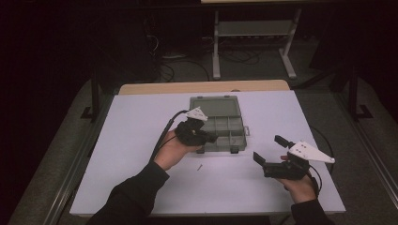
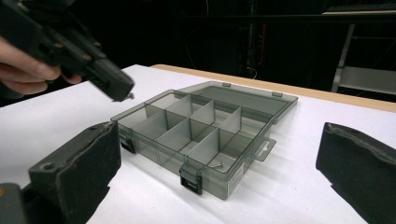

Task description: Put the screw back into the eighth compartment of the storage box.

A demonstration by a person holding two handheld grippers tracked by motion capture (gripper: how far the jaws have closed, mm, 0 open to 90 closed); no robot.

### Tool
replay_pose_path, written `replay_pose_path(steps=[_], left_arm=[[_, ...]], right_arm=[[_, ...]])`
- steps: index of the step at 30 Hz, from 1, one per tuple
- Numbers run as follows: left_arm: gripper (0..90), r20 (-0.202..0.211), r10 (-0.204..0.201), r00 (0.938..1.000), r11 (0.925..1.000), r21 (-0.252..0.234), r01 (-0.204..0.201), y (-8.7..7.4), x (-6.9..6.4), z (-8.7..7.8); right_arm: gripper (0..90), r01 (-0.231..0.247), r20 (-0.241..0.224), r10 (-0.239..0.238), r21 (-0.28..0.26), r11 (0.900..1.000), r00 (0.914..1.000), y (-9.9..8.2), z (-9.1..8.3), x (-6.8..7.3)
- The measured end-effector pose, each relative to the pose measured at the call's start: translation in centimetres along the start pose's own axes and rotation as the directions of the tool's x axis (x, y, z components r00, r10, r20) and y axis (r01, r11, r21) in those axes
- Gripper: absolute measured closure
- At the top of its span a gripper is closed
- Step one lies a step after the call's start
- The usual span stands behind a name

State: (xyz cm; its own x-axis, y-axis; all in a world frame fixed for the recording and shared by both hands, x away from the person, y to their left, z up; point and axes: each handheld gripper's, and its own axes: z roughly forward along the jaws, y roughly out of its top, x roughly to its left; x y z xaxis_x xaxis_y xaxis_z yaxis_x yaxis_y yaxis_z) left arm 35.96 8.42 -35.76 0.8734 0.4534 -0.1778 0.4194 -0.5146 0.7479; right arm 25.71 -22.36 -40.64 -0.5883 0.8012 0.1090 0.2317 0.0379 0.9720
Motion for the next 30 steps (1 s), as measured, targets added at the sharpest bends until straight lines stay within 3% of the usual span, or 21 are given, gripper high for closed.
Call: replay_pose_path(steps=[9, 13, 19, 28, 30], left_arm=[[87.9, 0.001, 0.01, 1.0, 0.9999, -0.01, -0.01, 1.3, 0.5, 2.6], [87.9, 0.007, 0.017, 0.9998, 0.9998, 0.008, -0.017, 1.4, 0.8, 3.9], [87.9, 0.013, -0.008, 0.9999, 0.9998, -0.018, 0.008, 1.9, 1.0, 5.7], [87.9, 0.002, 0.002, 1.0, 1.0, -0.001, -0.002, 2.7, 1.0, 8.2], [87.9, 0.006, -0.012, 0.9999, 0.9999, -0.009, 0.012, 2.8, 0.9, 8.8]], right_arm=[[0.0, -0.004, -0.001, 0.004, -0.002, 1.0, 1.0, 0.0, 0.0, 0.0], [0.0, -0.004, -0.002, 0.004, -0.002, 1.0, 1.0, 0.0, 0.0, 0.0], [0.0, -0.004, -0.003, 0.004, -0.003, 1.0, 1.0, 0.0, 0.0, 0.0], [0.0, -0.008, -0.004, 0.008, -0.003, 1.0, 1.0, 0.0, 0.0, -0.1], [0.0, -0.009, -0.004, 0.009, -0.003, 1.0, 1.0, 0.0, -0.1, 0.0]])
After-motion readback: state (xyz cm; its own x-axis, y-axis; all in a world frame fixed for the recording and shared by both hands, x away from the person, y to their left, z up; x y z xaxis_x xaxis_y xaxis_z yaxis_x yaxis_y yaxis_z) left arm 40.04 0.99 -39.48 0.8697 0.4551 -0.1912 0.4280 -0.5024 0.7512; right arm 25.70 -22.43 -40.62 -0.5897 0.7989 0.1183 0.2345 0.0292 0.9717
